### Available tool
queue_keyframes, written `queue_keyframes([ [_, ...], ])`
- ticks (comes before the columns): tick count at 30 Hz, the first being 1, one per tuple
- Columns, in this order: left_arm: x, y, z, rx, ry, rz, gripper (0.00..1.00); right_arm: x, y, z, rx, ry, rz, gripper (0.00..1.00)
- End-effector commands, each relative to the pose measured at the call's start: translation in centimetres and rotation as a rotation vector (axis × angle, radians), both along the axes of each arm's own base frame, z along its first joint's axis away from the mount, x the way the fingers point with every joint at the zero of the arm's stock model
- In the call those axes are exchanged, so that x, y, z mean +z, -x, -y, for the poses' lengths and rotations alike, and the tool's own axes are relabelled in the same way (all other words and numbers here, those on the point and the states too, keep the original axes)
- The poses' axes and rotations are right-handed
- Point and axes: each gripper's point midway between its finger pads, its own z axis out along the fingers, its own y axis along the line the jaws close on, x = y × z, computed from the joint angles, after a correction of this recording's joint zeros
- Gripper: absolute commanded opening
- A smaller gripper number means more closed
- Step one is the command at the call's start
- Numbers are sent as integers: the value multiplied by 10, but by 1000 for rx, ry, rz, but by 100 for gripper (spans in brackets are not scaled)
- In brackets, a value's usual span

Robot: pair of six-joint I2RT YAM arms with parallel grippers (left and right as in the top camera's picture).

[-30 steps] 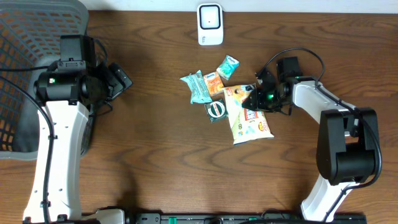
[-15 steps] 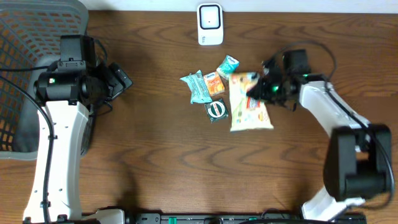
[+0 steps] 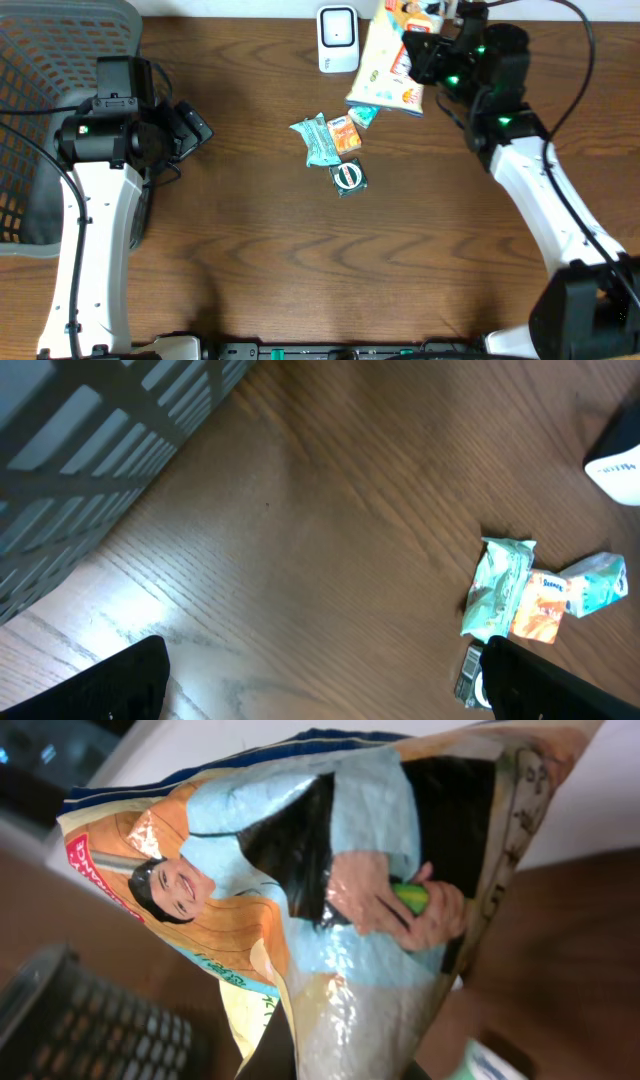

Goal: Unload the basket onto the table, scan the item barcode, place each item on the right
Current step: 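Lift the bag up over the top of the scanner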

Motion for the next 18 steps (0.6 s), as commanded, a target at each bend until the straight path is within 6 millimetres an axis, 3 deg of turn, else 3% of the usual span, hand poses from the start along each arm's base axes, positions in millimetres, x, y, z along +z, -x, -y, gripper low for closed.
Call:
queue_keyframes([
  [1,-1,0,-4,11,-11,-2,98,-5,-28,-3,-110,-91,-26,1],
  [11,-1,0,-4,11,-11,-2,98,3,-142,-55,-139,-94,115,1],
  [15,-1,0,-4,11,-11,-2,98,-18,-172,-61,-165,-84,133,1],
  [18,-1,0,-4,11,-11,-2,98,-46,-184,-63,-190,-146,73,1],
])
